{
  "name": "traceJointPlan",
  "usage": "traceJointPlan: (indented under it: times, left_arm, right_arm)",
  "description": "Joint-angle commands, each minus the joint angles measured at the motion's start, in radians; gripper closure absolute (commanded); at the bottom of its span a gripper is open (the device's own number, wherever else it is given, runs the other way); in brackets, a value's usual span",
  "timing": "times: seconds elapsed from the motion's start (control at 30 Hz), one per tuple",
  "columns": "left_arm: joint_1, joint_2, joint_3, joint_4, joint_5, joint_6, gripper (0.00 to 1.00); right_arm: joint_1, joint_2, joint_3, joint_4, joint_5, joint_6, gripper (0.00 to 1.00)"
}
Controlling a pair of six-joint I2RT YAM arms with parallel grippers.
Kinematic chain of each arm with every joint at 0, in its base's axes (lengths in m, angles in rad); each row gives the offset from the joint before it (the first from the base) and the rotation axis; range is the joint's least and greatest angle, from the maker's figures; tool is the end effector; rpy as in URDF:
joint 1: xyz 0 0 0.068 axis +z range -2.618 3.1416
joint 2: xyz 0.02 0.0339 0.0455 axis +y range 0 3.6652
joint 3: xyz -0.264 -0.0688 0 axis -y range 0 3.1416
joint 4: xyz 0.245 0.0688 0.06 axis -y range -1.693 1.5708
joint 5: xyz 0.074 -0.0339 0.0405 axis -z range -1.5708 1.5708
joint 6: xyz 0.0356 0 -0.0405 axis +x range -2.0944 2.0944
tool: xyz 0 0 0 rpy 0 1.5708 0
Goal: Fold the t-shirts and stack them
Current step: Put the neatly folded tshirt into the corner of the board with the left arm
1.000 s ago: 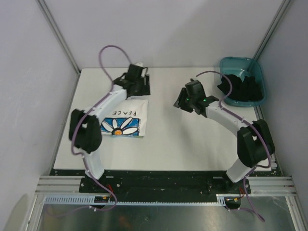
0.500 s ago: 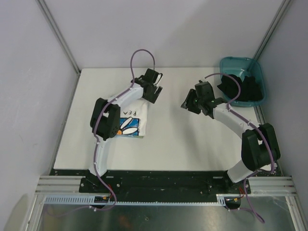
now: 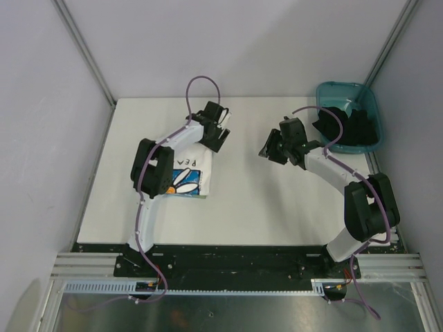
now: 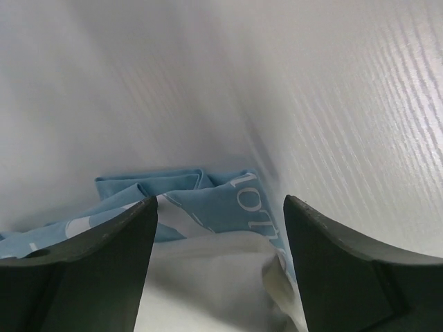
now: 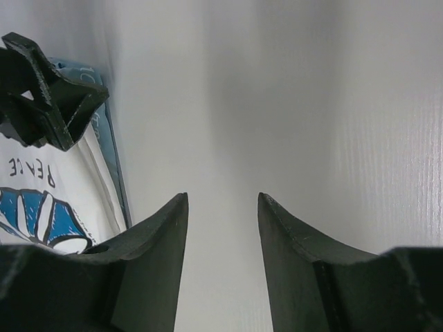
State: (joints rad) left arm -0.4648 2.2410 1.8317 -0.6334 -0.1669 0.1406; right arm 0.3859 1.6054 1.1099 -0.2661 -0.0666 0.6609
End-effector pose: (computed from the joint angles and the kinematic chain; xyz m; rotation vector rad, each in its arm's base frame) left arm 0.4385 -0.2133 0.1837 0.7170 2.4925 0.1009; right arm 0.3256 0.1349 0.2381 0.2961 2.3903 0.5850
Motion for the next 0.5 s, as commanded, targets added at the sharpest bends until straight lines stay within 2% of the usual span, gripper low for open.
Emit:
traceJointPlan:
  times: [0.0,0.17,0.47]
  left_arm:
    - [0.008,0.016,-0.001,0.008,0.046,0.028,0.23]
    - [0.012,-0.008,-0.064,0.005,0.047,0.038,0.22]
    - [0.051,-0.152,-0.285,0.010,0.058,0.070,0.23]
  right_arm:
    - [-0.004,0.002,-0.009,0.035,-0.011,-0.013,0.51]
    - [-0.006,0.001,-0.028,0.042,-0.012,-0.012,0.51]
    - [-0.007,-0.018,-0.074,0.055,-0.013,-0.004,0.52]
